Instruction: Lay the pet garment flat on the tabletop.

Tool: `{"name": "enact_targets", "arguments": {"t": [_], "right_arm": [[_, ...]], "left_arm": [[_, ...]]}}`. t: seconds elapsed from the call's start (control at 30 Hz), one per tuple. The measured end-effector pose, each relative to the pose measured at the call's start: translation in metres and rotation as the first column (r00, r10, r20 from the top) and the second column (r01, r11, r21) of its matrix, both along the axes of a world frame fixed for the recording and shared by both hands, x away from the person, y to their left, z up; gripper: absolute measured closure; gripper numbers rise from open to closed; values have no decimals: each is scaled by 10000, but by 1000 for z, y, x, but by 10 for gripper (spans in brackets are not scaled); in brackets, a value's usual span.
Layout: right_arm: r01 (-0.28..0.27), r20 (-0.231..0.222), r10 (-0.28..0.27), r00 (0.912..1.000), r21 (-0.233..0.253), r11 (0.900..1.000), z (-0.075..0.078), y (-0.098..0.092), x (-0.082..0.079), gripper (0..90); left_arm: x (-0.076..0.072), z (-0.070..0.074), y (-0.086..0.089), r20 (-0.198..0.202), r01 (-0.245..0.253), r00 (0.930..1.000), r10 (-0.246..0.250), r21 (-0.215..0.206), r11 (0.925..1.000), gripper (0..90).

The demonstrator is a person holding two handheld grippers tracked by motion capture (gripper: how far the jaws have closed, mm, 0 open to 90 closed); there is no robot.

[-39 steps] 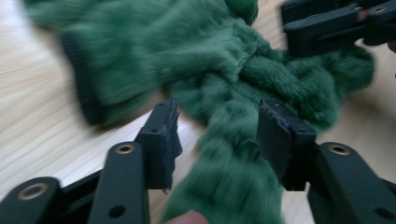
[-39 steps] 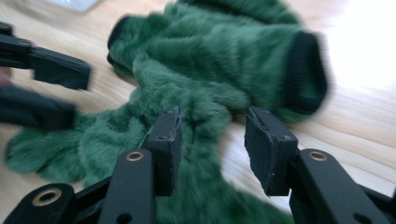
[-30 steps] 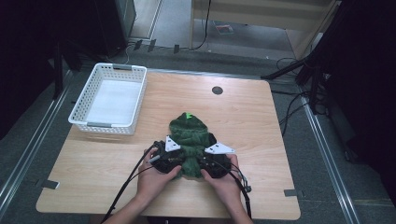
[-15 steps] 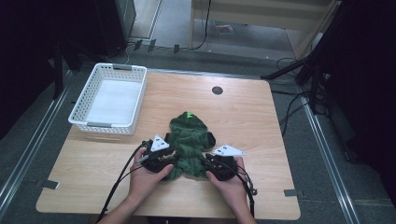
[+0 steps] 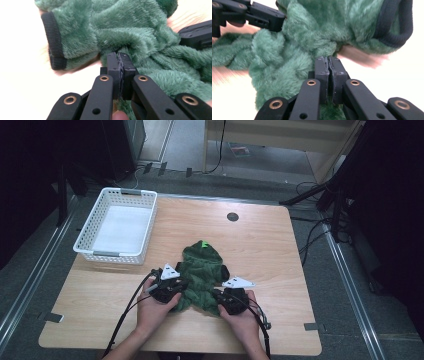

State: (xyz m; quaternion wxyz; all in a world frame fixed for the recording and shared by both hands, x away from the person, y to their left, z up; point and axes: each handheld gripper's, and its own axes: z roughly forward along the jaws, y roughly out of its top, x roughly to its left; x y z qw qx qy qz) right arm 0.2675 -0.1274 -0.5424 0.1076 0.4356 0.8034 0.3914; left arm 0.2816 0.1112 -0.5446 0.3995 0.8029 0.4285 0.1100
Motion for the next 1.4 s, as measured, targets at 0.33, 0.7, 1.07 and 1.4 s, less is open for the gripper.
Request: {"name": "enact_targets", "arguments": {"t": [0.33, 0.7, 1.07, 1.4], "right_arm": [[890, 995, -1058, 9894, 1608, 9830, 53, -15, 44, 662], [1605, -349, -1581, 9868, 841, 9834, 50, 58, 135, 615], [2749, -222, -2847, 9584, -1978, 9409, 15, 79, 156, 574], [2121, 509, -2059, 9773, -2372, 9480, 11, 63, 184, 710]], "left_arm": [[-6, -5, 9, 353, 166, 9993, -138, -792, 9967, 628], [-13, -7, 10, 665, 465, 9969, -418, -702, 9964, 729], [-18, -6, 7, 969, 760, 9927, -715, -431, 9962, 831], [-17, -6, 9, 928, 763, 9932, -709, -570, 9955, 830]]}}
